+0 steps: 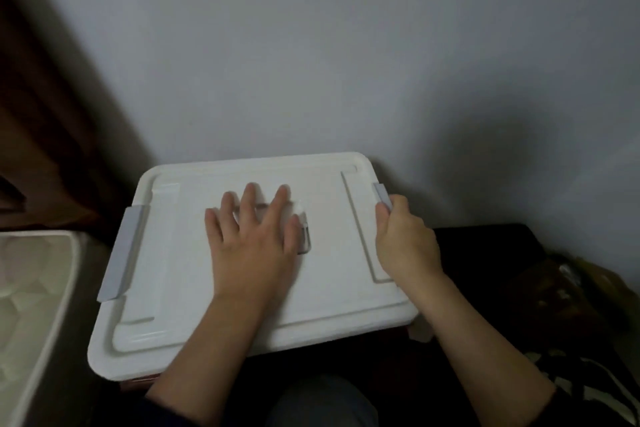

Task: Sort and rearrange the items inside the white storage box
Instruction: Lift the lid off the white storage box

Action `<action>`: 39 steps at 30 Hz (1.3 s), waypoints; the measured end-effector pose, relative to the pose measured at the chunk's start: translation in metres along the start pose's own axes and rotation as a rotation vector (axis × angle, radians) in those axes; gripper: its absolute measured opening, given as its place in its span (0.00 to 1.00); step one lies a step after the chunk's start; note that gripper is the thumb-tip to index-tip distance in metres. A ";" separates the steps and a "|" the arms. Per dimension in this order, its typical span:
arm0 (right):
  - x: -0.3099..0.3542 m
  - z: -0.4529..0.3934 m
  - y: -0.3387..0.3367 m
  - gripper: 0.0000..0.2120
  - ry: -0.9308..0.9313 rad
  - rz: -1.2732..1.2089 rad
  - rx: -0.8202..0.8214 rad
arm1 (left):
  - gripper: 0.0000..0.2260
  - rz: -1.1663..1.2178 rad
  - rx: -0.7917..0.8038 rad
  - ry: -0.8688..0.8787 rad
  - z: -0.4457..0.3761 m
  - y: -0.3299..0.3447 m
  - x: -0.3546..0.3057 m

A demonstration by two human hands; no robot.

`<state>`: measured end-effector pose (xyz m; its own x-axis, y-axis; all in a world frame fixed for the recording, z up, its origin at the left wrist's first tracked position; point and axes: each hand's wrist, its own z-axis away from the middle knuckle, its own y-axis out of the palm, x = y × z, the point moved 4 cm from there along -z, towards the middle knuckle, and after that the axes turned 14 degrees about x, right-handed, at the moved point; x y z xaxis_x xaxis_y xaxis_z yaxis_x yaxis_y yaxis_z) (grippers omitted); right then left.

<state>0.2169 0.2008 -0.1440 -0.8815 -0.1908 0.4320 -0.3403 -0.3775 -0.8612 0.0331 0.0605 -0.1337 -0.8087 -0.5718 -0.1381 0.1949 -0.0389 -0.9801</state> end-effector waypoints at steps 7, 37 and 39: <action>0.000 0.006 -0.014 0.15 0.047 -0.006 -0.067 | 0.21 0.227 0.046 0.155 0.019 -0.013 0.020; 0.117 0.060 0.073 0.37 -0.494 0.524 0.158 | 0.23 0.558 0.053 -0.557 0.047 -0.005 0.162; 0.117 0.060 0.072 0.38 -0.497 0.523 0.159 | 0.24 0.565 0.059 -0.563 0.047 -0.007 0.161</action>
<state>0.1092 0.0970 -0.1395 -0.6507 -0.7553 0.0782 0.1685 -0.2440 -0.9550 -0.0722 -0.0697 -0.1422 -0.1805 -0.8452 -0.5031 0.5335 0.3456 -0.7720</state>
